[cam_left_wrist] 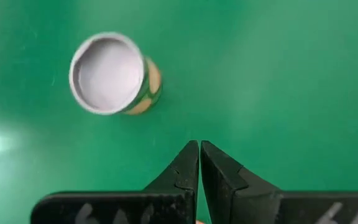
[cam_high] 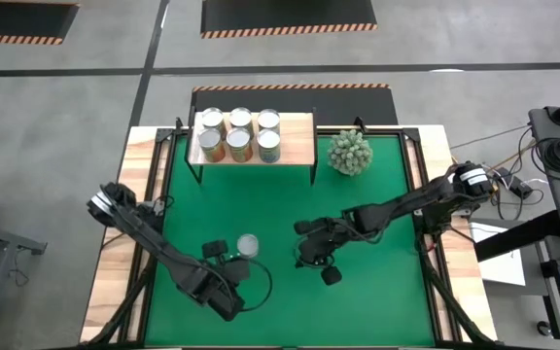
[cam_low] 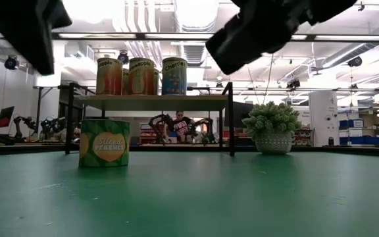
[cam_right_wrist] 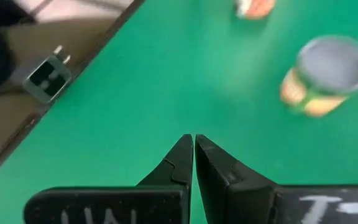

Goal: Pick and place cans onto a shelf
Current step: Put the canned sliced peaches on the shelf

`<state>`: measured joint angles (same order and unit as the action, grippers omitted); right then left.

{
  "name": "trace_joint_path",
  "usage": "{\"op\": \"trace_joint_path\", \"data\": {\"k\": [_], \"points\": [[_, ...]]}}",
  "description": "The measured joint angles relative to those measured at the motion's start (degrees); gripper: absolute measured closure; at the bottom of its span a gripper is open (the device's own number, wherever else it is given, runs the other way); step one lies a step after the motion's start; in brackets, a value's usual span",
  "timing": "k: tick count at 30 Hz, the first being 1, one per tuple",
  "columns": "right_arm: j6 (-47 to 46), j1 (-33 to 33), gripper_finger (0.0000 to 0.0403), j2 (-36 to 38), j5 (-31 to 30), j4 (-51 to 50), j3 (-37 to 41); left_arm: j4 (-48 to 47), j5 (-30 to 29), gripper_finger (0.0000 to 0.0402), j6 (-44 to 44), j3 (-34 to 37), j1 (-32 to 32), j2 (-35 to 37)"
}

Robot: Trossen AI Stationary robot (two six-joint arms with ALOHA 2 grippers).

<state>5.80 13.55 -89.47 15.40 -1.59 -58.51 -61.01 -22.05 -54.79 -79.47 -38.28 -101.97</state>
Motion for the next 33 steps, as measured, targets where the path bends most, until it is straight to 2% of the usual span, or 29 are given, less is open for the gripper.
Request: {"op": "trace_joint_path", "data": {"k": [7, 14, 18, 24, 29, 33], "points": [[2.18, 0.34, 0.0394, -0.55, -12.21, 11.76, 5.07, 0.84, -4.96, 0.0402, -3.73, 6.79, -0.06, -0.51], [-1.37, -0.2, 0.0378, -0.67, -14.01, 12.66, 5.32, 5.61, -9.74, 0.0402, -4.7, 13.33, 1.71, -0.51], [-1.37, -0.42, 0.0331, -1.99, -15.21, 14.38, 5.26, 10.63, -10.9, 0.0402, -4.27, 16.88, 2.7, -0.48], [-2.42, -1.89, 0.0231, -7.71, -19.38, 17.16, 4.55, 17.48, -12.03, 0.0402, -3.51, 21.06, 4.53, -0.4], [-4.65, -4.55, 0.0147, -12.41, -19.51, 17.68, 1.76, 22.96, -12.01, 0.0402, 0.46, 23.15, 6.13, -0.4], [-3.94, -5.79, 0.0096, -16.11, -18.53, 18.09, -0.74, 24.37, -12.07, 0.0402, 1.79, 23.69, 7.24, -0.4]]}}
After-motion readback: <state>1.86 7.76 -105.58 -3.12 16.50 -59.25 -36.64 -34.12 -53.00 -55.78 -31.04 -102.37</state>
